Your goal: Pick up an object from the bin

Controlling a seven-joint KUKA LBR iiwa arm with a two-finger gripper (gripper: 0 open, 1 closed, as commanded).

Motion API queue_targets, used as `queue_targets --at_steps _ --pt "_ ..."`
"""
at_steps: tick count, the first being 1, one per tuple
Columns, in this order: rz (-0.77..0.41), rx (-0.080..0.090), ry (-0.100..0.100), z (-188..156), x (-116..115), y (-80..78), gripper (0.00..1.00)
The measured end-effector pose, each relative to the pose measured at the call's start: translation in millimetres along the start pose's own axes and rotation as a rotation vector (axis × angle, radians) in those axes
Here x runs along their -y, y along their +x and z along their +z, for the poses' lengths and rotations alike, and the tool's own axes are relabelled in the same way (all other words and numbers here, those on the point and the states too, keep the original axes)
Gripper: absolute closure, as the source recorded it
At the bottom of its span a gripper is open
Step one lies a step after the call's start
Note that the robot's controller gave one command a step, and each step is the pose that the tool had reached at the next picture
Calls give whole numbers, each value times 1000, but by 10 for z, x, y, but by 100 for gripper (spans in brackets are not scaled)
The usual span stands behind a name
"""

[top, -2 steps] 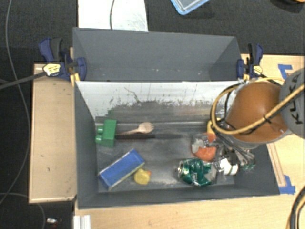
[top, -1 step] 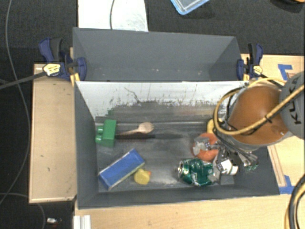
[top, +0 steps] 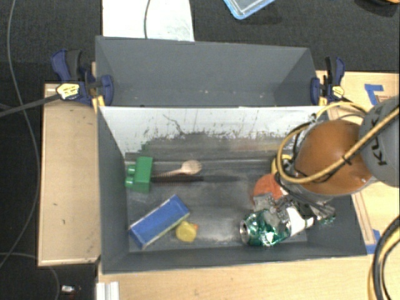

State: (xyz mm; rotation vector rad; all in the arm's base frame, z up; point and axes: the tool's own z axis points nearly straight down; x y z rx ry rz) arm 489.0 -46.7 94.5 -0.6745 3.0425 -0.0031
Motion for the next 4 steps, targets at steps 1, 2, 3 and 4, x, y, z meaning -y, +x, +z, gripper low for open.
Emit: queue_targets --at_steps 1,2,3,4 --pt "0 0 0 0 0 0 100" --pt "-75 13 4 90 85 34 100" --pt "-180 26 11 180 143 38 100" --pt "-206 29 12 178 147 41 100"
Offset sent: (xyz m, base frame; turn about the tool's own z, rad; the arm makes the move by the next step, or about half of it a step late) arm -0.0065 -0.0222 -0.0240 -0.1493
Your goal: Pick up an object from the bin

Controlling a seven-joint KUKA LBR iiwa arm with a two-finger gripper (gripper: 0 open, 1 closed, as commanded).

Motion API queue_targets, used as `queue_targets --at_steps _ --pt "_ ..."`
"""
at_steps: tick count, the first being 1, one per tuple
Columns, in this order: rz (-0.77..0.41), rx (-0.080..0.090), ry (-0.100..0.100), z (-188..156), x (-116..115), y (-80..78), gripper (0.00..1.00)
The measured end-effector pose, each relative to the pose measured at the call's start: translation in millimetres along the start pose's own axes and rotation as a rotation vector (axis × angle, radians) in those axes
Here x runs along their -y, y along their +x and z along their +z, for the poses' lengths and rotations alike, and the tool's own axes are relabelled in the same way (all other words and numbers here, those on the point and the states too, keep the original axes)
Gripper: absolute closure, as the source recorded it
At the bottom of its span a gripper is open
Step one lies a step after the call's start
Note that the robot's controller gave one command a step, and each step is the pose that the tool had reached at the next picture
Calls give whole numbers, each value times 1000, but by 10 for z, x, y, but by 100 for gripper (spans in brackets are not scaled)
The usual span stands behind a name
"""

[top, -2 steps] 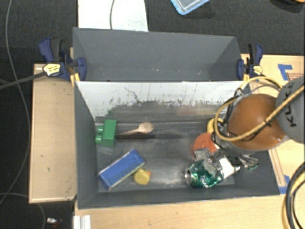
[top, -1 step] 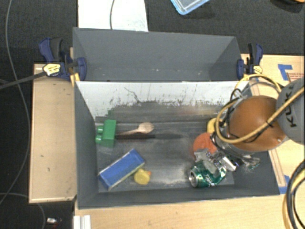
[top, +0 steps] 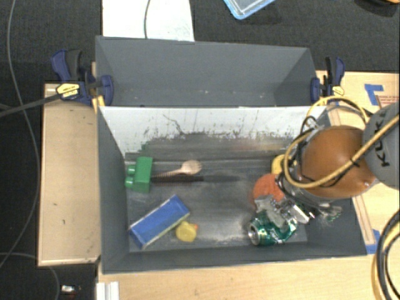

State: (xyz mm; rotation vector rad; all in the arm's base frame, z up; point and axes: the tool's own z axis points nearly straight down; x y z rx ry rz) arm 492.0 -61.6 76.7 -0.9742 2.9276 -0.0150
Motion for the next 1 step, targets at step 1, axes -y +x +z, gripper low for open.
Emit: queue_targets --at_steps 1 --pt "164 -1 2 35 -17 -69 100"
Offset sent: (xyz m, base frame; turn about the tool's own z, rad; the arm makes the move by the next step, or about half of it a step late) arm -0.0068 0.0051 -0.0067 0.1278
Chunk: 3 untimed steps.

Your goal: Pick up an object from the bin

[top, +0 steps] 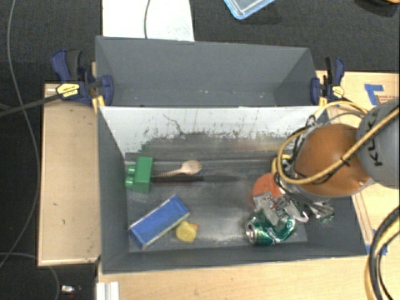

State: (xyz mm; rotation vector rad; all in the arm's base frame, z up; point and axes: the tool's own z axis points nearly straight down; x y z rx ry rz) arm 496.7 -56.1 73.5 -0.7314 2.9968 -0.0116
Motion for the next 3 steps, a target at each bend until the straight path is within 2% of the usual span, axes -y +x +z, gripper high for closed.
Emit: queue_targets --at_steps 1,2,3 --pt "-32 16 6 -10 -33 55 0" --pt "-32 9 5 -4 -28 76 100" --pt "-32 9 4 -3 -30 76 100"
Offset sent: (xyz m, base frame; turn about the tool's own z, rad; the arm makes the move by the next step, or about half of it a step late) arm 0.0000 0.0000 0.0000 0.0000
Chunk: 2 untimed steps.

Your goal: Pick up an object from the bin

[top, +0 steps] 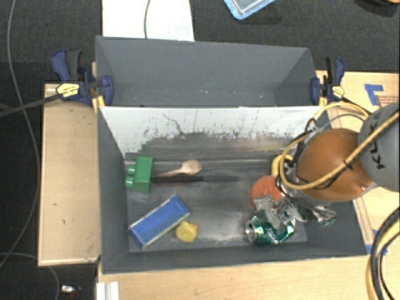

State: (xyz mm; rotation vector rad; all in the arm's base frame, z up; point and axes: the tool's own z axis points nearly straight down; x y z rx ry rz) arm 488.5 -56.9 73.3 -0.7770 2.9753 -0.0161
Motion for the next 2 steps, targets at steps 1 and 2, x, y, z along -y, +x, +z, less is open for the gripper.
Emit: queue_targets --at_steps 1,2 --pt "70 1 1 0 -13 32 100" --pt "48 2 3 3 -110 -36 100"
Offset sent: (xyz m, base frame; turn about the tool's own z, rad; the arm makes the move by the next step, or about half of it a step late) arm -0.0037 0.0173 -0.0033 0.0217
